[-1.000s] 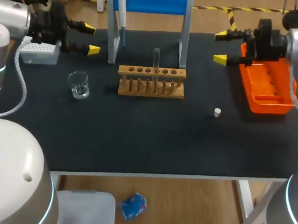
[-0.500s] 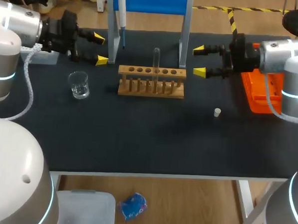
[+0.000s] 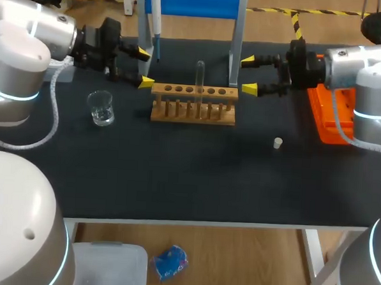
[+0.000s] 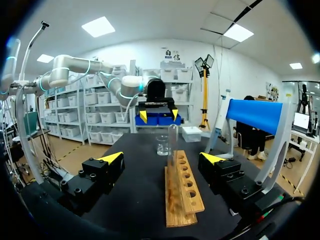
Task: Invert the test tube, pick up the pipette, mount the tip to pipette, aspirate from beaker and dispense into the tube, eject the tip, return the pipette, and cap with the stopper.
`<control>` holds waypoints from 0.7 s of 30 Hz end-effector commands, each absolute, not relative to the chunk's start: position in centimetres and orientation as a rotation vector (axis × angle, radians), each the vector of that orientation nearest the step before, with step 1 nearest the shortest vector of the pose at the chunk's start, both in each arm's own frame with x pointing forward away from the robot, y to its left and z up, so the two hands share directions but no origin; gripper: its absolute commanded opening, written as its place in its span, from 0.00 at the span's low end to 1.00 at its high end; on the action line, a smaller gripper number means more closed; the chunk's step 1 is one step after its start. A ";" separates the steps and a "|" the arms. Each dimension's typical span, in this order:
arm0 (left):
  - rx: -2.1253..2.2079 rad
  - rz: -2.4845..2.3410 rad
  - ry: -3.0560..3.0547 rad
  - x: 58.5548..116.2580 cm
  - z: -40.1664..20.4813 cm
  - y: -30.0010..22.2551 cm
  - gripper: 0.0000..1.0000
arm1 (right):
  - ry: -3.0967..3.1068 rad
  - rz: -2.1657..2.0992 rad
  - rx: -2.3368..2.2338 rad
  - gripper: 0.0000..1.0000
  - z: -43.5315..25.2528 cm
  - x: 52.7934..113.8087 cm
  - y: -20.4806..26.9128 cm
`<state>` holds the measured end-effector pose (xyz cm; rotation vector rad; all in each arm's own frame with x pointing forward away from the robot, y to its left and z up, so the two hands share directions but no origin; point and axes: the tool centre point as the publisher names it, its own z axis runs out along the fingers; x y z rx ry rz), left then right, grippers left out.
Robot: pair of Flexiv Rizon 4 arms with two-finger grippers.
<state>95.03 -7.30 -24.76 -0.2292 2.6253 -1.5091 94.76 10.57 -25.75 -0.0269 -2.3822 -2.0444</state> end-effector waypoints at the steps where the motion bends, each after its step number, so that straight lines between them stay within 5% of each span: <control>1: -0.233 -1.498 2.641 95.5 -25.2 -7.8 1.00 | -2.379 -2.031 -0.012 1.00 -26.1 94.8 11.1; 21: -0.243 -1.500 2.645 95.5 -25.4 -7.8 1.00 | -2.252 -2.135 0.087 1.00 -28.6 97.1 19.0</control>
